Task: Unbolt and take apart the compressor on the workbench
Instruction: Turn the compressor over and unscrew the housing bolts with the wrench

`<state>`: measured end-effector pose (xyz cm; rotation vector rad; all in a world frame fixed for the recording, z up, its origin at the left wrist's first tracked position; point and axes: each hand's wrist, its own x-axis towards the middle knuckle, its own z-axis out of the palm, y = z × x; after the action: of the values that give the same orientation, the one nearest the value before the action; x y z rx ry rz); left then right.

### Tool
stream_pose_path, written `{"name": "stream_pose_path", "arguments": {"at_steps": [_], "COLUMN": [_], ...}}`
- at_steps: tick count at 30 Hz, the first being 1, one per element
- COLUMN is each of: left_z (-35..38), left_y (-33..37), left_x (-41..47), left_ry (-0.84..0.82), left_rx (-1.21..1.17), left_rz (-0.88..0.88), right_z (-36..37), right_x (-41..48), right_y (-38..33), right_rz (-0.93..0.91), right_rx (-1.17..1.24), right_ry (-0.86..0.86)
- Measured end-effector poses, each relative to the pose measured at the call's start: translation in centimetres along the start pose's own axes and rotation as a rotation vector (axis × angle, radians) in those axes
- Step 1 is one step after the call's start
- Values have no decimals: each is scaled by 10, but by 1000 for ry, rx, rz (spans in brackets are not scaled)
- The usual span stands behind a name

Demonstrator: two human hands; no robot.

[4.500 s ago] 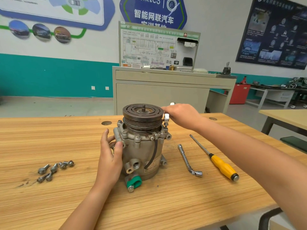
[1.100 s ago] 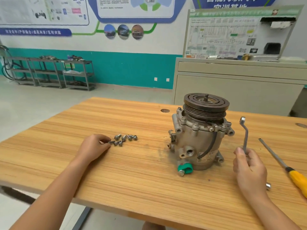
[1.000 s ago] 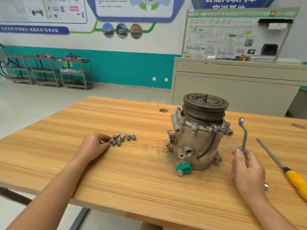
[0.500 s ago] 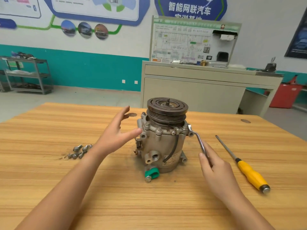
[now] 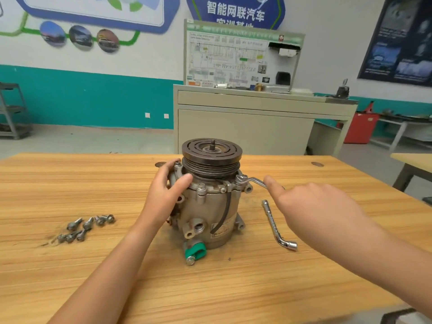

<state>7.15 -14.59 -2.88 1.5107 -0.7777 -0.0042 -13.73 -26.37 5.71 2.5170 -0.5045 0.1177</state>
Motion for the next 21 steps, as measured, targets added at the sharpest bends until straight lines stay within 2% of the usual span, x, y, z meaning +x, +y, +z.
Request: {"name": "stream_pose_path", "arguments": {"at_steps": [8, 12, 16, 18, 21], "left_z": [2, 8, 16, 16, 16], "left_y": [2, 4, 4, 4, 3], "left_x": [3, -5, -15, -16, -18], "left_ry": [38, 119, 171, 168, 156], "left_rx": [7, 60, 101, 114, 103], "left_rz": [-45, 10, 35, 33, 33], "right_z": [-15, -18, -15, -13, -10], "right_x": [-2, -2, -2, 5, 17], "right_y": [-13, -16, -5, 10, 28], "right_rz": [-28, -1, -14, -23, -16], "right_rx": [-44, -72, -162, -97, 72], "right_ry": [-89, -125, -59, -12, -84]}}
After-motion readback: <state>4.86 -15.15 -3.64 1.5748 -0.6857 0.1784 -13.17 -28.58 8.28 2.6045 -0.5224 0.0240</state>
